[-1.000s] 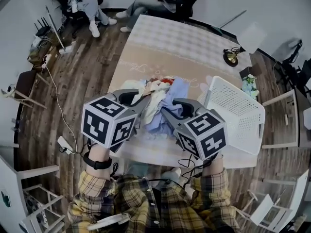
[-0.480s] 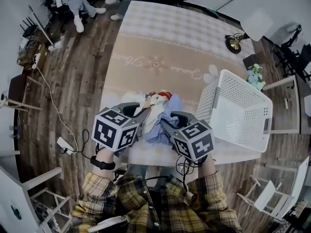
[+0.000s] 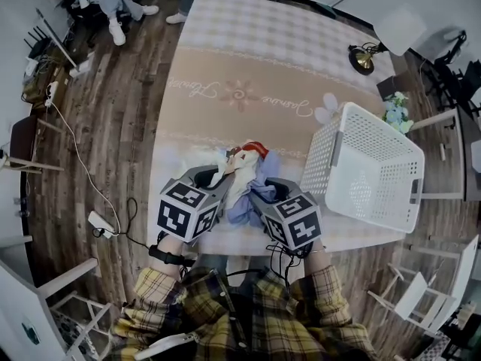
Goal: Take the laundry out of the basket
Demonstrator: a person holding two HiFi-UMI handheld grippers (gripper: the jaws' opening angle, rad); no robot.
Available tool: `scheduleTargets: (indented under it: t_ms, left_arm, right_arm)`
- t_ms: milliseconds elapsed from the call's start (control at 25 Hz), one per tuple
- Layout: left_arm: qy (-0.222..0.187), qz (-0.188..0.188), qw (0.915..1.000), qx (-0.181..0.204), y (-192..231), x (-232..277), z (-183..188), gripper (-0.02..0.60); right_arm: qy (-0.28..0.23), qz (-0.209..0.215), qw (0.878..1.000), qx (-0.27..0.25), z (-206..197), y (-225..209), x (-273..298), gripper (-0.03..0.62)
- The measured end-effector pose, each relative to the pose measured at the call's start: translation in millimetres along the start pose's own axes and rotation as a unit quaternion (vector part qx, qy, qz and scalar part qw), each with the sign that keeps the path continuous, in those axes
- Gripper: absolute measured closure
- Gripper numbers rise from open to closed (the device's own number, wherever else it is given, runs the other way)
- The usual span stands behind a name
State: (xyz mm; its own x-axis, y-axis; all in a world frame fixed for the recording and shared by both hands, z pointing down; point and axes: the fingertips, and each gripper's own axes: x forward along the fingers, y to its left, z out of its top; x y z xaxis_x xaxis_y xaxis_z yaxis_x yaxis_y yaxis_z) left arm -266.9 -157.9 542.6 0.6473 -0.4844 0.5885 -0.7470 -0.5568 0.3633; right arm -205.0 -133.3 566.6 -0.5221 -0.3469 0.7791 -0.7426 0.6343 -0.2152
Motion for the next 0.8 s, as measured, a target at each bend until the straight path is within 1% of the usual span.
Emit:
scheduleTargets:
  t_ms: [160,320,360,480,560,640,680,720,800]
  left_arm:
    - [-0.004,0.0,1.0,0.001,0.9,-2.9,4.8,0.465]
    - [-0.015,0.005,0.9997,0.018,-0.3,-11.7,15.5,0.429]
    - [-0.019,0.006,0.9995,0.026,-1.3,-15.4,19.5,0.406]
    - [-0.033,0.01,0.9984,0.046,-6.3,-30.0,33.6,0.373]
    - [-0.049,0.014,0.9973,0.053,-11.5,-42.1,45.4,0.373]
    - [-0.072,0.017,0.9955,0.059,-19.6,-55.0,60.4,0.373]
    - [-0.087,0.016,0.9942,0.062,-26.0,-61.2,69.5,0.373]
    - [-0.103,0.012,0.9925,0.065,-34.4,-66.8,79.6,0.373]
    - [-0.137,-0.001,0.9878,0.074,-56.8,-76.2,100.8,0.373]
  right_arm:
    - [-0.009,-0.008,1.0,-0.004,3.3,-1.3,-8.0,0.388]
    - [-0.024,-0.035,0.999,-0.031,9.0,-2.0,-24.2,0.365]
    - [-0.031,-0.04,0.998,-0.037,11.5,-0.8,-30.1,0.364]
    - [-0.069,-0.043,0.996,-0.044,23.2,8.6,-54.3,0.364]
    - [-0.104,-0.027,0.993,-0.043,31.2,20.2,-73.5,0.364]
    - [-0.155,0.009,0.988,-0.024,42.8,33.4,-96.1,0.364]
    - [-0.188,0.032,0.982,-0.006,50.9,38.6,-109.6,0.364]
    - [-0.223,0.057,0.973,0.014,59.7,42.2,-124.5,0.364]
    - [-0.285,0.102,0.952,0.051,75.3,44.6,-155.8,0.364]
